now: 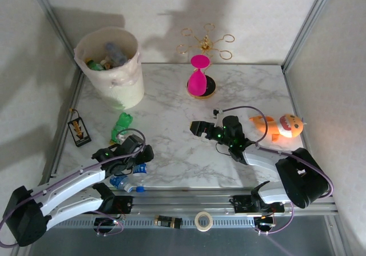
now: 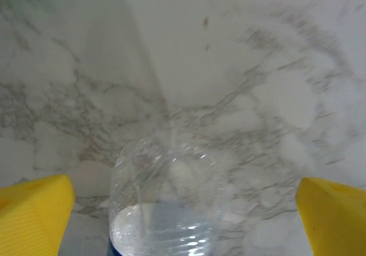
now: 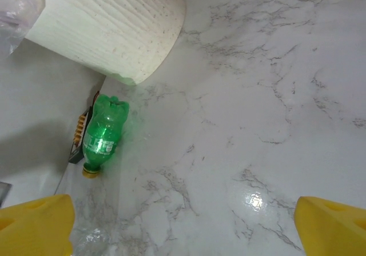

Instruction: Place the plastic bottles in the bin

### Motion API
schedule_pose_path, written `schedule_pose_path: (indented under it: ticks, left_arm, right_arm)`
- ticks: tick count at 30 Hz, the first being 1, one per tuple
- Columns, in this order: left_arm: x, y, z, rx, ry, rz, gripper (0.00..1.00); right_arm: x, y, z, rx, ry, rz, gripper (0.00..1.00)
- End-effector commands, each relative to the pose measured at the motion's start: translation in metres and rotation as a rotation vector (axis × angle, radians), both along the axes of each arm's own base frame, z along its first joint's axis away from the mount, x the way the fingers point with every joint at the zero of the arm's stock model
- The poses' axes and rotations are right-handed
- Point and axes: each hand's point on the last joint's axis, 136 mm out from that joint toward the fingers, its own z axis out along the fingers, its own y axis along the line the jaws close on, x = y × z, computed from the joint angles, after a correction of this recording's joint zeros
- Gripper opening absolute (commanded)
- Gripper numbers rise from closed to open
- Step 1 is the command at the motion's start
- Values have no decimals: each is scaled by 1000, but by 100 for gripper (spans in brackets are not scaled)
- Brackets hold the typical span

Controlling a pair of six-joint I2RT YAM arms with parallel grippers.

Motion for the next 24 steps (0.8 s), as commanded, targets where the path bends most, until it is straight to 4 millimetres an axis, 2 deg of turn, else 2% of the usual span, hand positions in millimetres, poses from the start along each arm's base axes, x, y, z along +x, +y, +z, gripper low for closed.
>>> schedule_pose_path:
  ticks: [1, 6, 15, 22, 24]
  left_arm:
    - [0, 0, -9, 6, 0, 36, 99]
    - [-1, 0, -23, 67, 35, 3, 97]
    - [3, -6, -36, 61, 27, -10, 75]
    - [4, -6, -43, 60, 19, -1, 69]
    - [5, -6, -44, 59, 16, -2, 63]
  right_arm:
    - [-4, 2, 6, 19, -10, 9, 99]
    - [-4, 1, 6, 12, -10, 11, 99]
    - [-1, 2, 6, -6, -16, 10, 99]
    - [1, 1, 7, -14, -24, 5, 99]
    - [0, 0, 7, -14, -24, 0, 99]
